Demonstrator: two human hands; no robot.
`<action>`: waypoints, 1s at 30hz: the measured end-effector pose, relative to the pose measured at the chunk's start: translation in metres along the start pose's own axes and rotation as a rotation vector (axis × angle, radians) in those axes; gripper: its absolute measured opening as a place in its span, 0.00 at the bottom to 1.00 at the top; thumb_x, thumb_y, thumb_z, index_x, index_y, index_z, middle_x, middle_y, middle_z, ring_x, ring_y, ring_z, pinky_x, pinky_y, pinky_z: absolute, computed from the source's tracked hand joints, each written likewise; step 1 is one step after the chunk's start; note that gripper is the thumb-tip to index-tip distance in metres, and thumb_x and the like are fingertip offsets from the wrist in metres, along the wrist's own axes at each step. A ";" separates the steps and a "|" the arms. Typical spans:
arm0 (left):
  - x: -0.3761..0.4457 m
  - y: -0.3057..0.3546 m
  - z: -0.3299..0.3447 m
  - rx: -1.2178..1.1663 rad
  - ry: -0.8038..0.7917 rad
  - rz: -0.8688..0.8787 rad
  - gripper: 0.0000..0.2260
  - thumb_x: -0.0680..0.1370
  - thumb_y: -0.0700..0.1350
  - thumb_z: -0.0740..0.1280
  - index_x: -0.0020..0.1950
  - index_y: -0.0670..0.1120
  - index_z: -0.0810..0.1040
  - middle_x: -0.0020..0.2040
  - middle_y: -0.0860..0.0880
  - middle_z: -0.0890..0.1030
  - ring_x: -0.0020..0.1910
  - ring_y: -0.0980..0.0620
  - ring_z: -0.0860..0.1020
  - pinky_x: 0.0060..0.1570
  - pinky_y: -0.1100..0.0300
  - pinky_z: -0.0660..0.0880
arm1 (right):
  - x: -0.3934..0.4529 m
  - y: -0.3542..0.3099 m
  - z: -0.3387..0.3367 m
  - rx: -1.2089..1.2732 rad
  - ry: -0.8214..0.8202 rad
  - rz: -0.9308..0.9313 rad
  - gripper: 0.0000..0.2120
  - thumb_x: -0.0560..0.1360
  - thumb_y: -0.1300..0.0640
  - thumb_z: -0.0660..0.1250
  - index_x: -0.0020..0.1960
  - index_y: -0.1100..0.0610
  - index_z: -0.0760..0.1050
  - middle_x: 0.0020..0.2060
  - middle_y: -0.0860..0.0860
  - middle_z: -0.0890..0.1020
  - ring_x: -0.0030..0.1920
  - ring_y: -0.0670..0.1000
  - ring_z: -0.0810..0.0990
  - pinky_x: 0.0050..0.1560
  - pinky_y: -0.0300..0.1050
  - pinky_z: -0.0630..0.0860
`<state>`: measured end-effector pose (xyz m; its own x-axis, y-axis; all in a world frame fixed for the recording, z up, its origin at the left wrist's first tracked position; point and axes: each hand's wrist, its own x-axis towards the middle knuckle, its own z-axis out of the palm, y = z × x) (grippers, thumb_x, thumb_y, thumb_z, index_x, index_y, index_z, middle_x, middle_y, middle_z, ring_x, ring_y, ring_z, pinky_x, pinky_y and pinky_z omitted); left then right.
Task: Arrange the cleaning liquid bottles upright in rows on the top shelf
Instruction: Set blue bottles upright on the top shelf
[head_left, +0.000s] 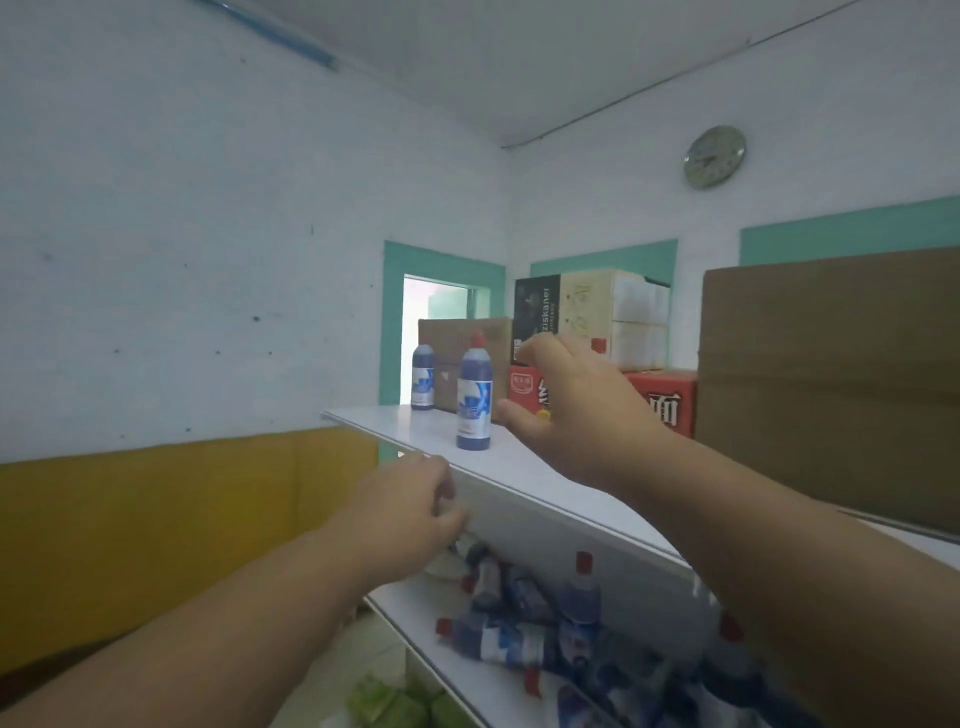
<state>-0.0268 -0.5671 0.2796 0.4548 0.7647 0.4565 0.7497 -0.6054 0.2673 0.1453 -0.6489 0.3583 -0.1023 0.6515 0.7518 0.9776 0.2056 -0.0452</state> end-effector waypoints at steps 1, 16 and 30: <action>0.012 -0.013 0.004 -0.009 0.006 -0.007 0.09 0.78 0.60 0.65 0.51 0.57 0.74 0.48 0.58 0.74 0.47 0.59 0.73 0.47 0.59 0.75 | 0.013 0.002 0.013 -0.007 -0.001 -0.003 0.20 0.77 0.43 0.67 0.65 0.50 0.68 0.56 0.45 0.72 0.53 0.46 0.71 0.49 0.42 0.67; 0.198 -0.140 0.042 -0.091 -0.023 0.069 0.13 0.80 0.58 0.64 0.61 0.54 0.74 0.56 0.55 0.76 0.52 0.55 0.74 0.49 0.62 0.71 | 0.191 0.049 0.168 -0.147 0.008 0.069 0.22 0.77 0.44 0.66 0.67 0.54 0.69 0.55 0.49 0.73 0.50 0.48 0.71 0.46 0.40 0.66; 0.352 -0.198 0.093 -0.281 -0.170 0.518 0.11 0.78 0.59 0.67 0.56 0.59 0.71 0.48 0.62 0.72 0.48 0.58 0.73 0.50 0.60 0.72 | 0.244 0.083 0.265 -0.308 0.098 0.574 0.23 0.73 0.38 0.70 0.57 0.50 0.66 0.48 0.48 0.74 0.46 0.47 0.75 0.45 0.43 0.76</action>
<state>0.0290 -0.1576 0.3086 0.8141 0.3660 0.4509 0.2656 -0.9251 0.2713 0.1523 -0.2791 0.3641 0.4540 0.5230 0.7214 0.8814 -0.3825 -0.2773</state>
